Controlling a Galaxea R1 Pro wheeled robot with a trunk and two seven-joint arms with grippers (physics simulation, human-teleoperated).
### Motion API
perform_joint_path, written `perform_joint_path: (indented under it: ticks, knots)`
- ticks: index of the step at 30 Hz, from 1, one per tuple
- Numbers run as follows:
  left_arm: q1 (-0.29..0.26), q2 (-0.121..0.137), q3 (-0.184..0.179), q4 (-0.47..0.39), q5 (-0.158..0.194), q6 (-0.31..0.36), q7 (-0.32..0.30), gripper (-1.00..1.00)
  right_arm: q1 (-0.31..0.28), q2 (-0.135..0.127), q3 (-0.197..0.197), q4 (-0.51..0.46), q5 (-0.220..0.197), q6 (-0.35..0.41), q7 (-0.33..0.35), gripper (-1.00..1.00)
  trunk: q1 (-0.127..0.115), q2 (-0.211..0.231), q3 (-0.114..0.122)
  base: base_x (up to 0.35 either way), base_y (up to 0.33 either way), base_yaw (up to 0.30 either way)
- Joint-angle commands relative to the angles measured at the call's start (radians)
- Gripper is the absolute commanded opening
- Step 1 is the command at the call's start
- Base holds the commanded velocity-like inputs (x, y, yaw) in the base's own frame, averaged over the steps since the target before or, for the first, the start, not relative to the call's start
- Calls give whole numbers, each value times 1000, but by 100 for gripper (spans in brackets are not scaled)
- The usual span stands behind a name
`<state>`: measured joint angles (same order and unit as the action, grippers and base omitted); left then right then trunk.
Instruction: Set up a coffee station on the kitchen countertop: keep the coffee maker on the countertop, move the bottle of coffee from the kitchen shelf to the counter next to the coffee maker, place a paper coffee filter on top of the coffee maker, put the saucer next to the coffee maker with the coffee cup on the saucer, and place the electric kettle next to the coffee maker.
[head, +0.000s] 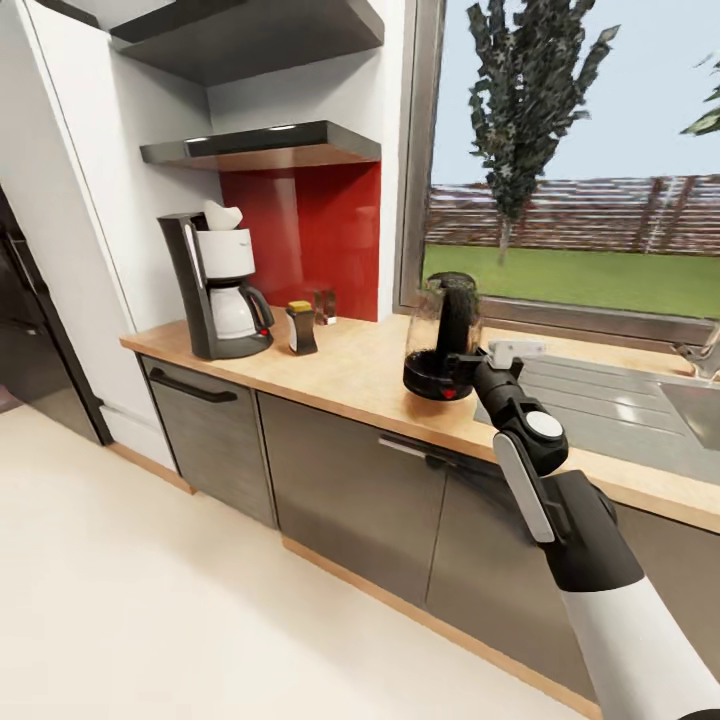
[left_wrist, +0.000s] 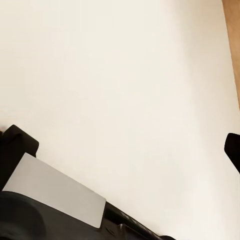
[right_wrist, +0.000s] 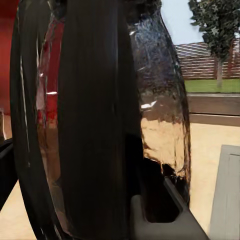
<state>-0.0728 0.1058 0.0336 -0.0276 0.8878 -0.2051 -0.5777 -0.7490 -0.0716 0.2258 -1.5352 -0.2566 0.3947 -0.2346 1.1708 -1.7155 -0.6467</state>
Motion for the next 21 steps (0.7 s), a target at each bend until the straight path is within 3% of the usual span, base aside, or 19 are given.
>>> perform_joint_path:
  ticks: [1,21]
  knots:
    - [-1,0,3,2,-3,-3,-4,100,-1,-1,3,-2,-7,3,-11,-100,0,-1,-1,0,0,72]
    - [-1,0,3,2,-3,-3,-4,100,-1,-1,7,-2,-7,6,-10,-100,0,-1,-1,14,22,5]
